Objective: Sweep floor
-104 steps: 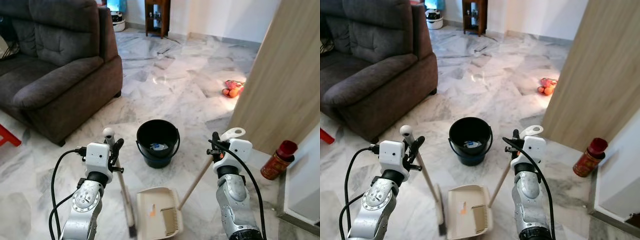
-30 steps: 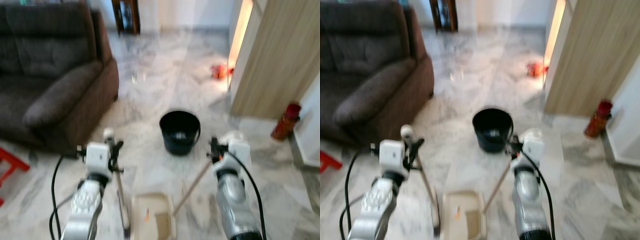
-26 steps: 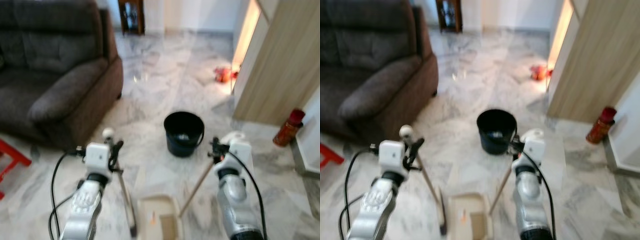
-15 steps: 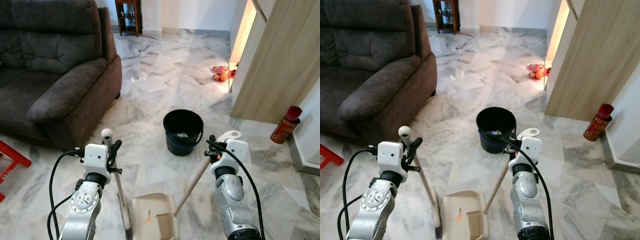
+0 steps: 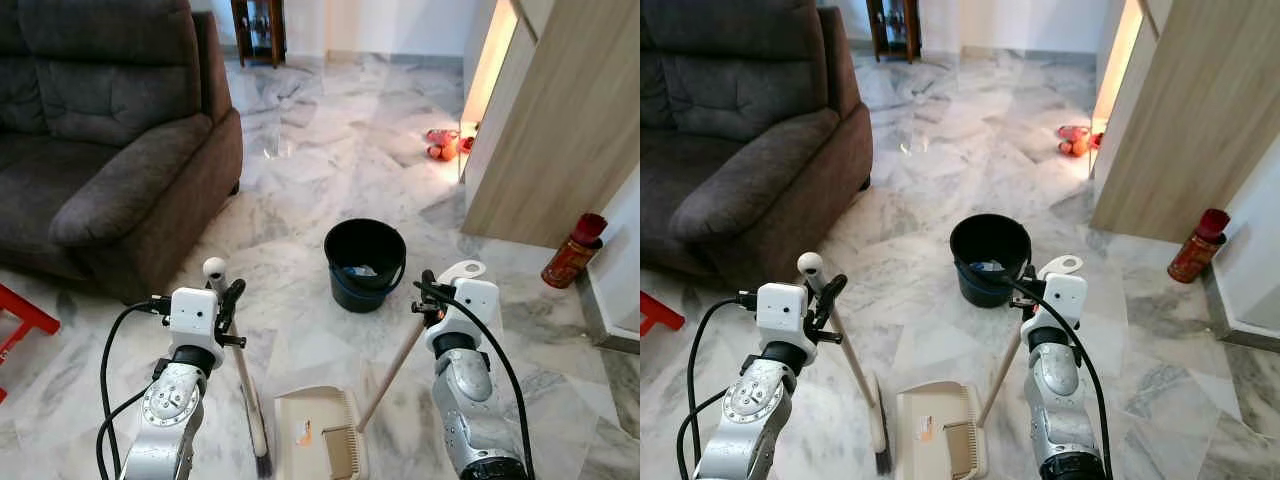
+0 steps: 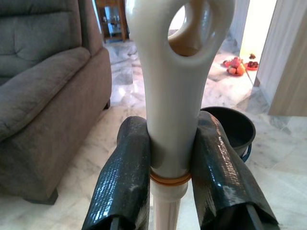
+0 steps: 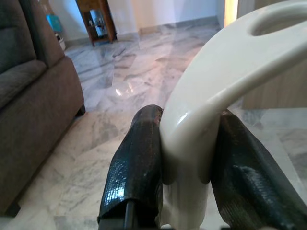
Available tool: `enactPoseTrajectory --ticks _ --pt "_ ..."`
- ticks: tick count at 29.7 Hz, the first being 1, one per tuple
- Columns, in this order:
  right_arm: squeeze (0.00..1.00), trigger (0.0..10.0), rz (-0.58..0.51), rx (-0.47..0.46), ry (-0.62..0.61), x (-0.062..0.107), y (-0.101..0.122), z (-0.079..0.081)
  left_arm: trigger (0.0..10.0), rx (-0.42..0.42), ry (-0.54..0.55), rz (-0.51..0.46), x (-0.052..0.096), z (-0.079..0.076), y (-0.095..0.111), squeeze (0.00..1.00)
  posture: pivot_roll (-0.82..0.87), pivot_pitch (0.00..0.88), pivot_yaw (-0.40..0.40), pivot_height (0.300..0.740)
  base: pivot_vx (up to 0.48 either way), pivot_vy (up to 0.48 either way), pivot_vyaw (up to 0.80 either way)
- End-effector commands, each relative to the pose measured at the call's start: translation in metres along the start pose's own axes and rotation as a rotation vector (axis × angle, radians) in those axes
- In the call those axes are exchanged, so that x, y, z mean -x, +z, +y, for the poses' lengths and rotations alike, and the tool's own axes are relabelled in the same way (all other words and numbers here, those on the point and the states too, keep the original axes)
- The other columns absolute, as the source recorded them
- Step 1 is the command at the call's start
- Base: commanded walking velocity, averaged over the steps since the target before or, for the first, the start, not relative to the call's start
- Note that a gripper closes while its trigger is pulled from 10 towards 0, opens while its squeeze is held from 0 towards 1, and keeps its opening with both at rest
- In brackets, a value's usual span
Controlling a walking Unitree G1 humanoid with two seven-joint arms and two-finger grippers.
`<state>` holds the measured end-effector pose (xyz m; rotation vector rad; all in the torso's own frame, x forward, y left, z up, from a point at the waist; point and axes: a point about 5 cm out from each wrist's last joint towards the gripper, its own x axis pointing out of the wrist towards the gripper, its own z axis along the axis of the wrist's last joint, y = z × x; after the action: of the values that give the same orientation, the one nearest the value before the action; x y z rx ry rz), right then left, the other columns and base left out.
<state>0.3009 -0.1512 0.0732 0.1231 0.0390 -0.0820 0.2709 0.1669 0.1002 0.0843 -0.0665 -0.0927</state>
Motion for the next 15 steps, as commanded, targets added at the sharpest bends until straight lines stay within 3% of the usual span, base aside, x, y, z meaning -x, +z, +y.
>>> enactPoseTrajectory --ticks 1,15 --pt "0.00 10.0 -0.027 -0.019 0.002 -0.0034 0.0081 0.0025 10.0 -0.017 0.004 -0.039 -0.0038 0.0015 0.0099 0.00 0.14 0.050 0.036 0.740 0.296 0.000 -0.80" --pt "0.00 10.0 -0.039 -0.013 0.024 -0.0041 0.0090 0.0058 10.0 -0.016 -0.001 -0.041 -0.0044 0.0005 0.0087 0.00 0.14 0.014 0.033 0.740 0.294 0.000 0.00"
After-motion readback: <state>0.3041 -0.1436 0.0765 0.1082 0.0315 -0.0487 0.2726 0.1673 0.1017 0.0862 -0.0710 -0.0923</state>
